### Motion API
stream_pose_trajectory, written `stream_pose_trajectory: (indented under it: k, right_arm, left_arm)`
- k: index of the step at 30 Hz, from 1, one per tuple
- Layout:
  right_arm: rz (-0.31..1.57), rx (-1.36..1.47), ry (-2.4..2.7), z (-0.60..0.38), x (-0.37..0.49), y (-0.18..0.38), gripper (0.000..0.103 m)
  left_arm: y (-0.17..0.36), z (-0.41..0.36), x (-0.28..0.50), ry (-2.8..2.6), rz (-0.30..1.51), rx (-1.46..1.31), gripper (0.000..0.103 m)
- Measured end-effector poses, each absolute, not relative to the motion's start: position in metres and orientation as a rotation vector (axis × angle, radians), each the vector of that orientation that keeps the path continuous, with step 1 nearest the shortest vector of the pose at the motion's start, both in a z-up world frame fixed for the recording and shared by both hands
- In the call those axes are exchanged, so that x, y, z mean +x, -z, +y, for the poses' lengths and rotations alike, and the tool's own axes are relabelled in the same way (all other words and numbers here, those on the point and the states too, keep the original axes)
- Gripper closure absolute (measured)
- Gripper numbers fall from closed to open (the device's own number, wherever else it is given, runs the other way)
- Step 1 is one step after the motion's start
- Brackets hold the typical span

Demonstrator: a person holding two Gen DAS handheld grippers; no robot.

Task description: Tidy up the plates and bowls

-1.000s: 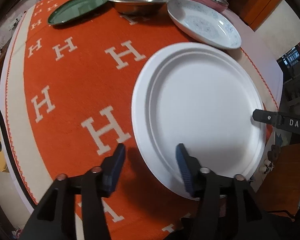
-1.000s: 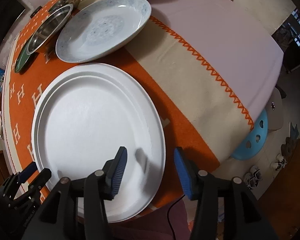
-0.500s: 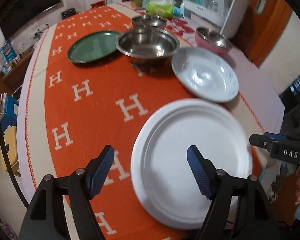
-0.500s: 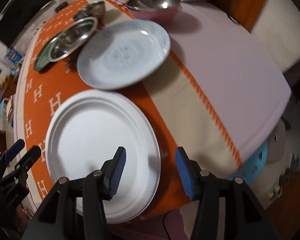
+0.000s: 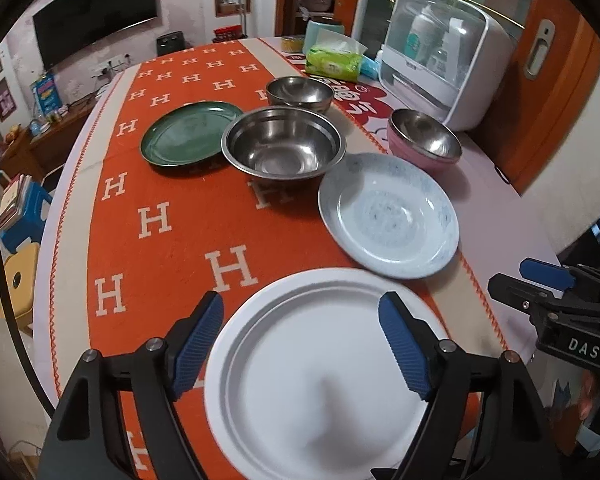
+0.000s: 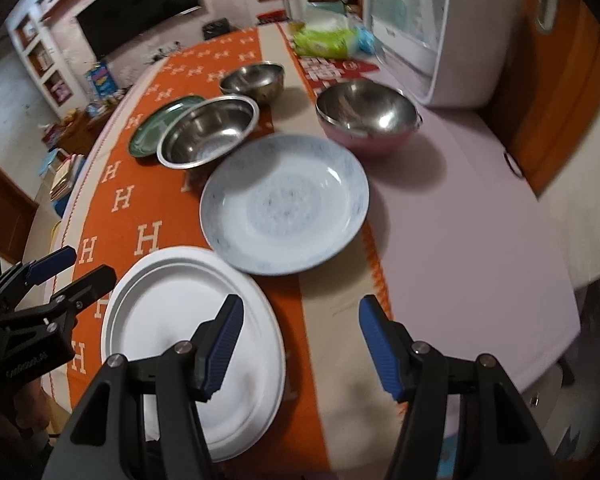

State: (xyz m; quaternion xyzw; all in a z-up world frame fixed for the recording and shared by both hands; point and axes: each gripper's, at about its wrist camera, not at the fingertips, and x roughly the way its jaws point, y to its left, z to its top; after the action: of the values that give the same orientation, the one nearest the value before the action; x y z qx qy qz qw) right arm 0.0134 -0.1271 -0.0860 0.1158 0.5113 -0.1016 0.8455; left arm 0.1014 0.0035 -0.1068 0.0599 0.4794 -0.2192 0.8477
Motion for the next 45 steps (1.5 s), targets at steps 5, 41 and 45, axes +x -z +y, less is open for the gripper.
stream_pose_trajectory:
  k: [5,41,45]
  right_arm:
    - [1.029,0.219,0.157,-0.138,0.012,0.081,0.042]
    - [1.104,0.278,-0.035,-0.224,0.11,0.139,0.038]
    - [1.125,0.307,-0.045,-0.228,0.115,0.15,0.044]
  left_arm:
    - [0.106,-0.006,0.099,0.414,1.006,0.092,0.023]
    - [0.188,-0.062,0.198,0.265,1.276,-0.072,0.02]
    - [0.2,-0.064,0.205,0.281,1.305,-0.103,0.02]
